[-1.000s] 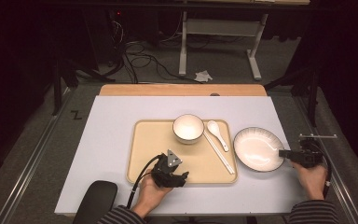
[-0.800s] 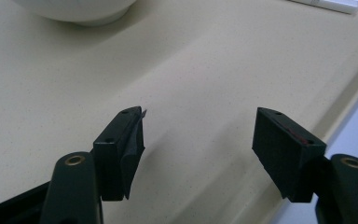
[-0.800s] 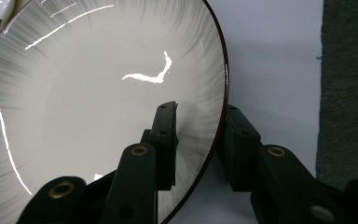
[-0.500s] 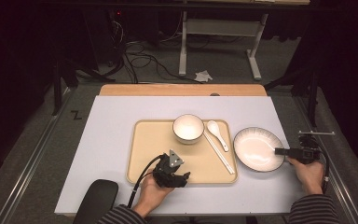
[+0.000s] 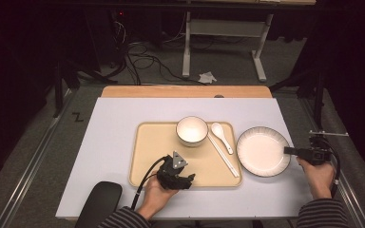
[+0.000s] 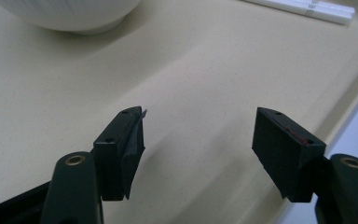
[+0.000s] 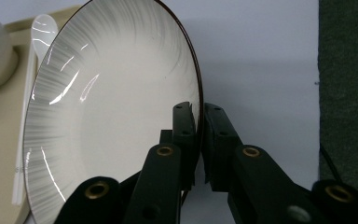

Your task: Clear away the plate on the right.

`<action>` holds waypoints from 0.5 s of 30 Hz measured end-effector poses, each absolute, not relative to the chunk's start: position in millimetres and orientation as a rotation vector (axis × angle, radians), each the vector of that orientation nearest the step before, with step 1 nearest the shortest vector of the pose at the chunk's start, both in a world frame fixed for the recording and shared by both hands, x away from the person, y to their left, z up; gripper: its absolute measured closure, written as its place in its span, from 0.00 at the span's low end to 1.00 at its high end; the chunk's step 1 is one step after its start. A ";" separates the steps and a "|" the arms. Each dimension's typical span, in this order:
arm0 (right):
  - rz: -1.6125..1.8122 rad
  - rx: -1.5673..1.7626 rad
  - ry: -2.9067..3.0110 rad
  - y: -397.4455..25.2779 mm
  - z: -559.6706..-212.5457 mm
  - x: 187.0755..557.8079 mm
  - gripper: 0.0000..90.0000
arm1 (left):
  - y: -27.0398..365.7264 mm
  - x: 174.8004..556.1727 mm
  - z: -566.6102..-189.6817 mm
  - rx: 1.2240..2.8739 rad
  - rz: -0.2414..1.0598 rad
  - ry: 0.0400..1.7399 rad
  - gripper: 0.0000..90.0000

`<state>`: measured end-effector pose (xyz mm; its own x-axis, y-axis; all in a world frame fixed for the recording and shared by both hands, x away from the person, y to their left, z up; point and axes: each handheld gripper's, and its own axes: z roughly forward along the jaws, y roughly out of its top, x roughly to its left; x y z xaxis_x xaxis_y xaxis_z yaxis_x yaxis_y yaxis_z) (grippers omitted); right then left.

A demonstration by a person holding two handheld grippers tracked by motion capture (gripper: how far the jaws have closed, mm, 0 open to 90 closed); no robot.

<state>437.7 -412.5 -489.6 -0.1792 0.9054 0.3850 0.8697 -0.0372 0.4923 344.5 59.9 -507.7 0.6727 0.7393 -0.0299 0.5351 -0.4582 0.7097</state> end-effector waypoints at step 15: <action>1.063 1.887 2.096 -407.4 -465.1 428.3 0.98 | 57.6 348.8 -507.2 2.144 0.349 0.970 0.34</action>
